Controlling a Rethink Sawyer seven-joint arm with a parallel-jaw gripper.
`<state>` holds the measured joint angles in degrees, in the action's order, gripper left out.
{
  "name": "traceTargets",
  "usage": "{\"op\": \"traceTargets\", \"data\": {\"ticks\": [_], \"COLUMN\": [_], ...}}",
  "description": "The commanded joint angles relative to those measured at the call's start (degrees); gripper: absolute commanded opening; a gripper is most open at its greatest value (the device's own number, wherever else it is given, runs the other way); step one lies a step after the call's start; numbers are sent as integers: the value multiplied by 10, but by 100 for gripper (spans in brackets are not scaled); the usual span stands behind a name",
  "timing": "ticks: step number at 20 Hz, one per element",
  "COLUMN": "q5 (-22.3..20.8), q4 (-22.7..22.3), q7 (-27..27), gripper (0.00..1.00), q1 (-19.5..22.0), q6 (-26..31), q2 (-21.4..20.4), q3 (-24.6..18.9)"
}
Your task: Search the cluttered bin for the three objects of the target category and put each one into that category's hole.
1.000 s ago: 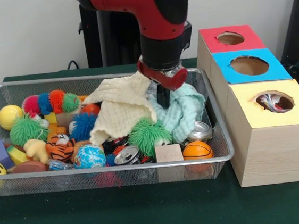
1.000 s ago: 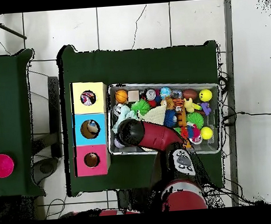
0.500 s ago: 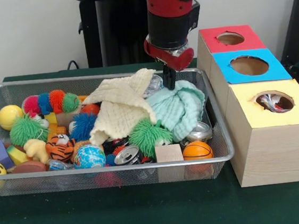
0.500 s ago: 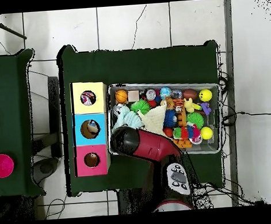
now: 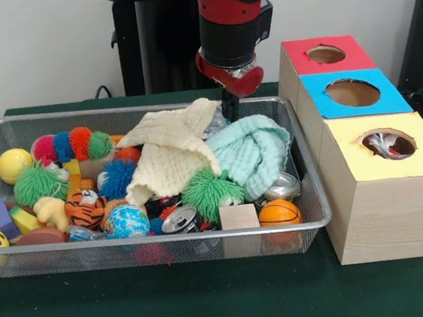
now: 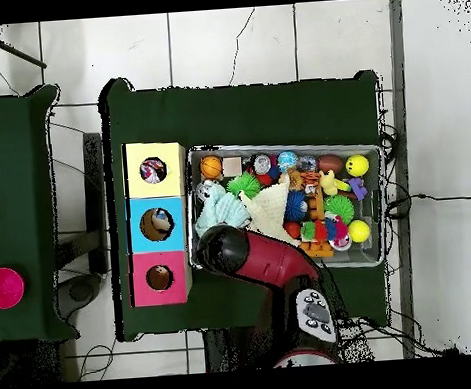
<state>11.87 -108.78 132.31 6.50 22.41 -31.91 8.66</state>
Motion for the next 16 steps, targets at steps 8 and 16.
{"op": "traceTargets", "data": {"ticks": [8,16], "q5": [28,53], "q4": [-4,-28], "q7": [113,139], "gripper": [0,0], "q1": [15,-6], "q6": [-80,-113], "q2": [118,127], "q3": [-24,-31]}}
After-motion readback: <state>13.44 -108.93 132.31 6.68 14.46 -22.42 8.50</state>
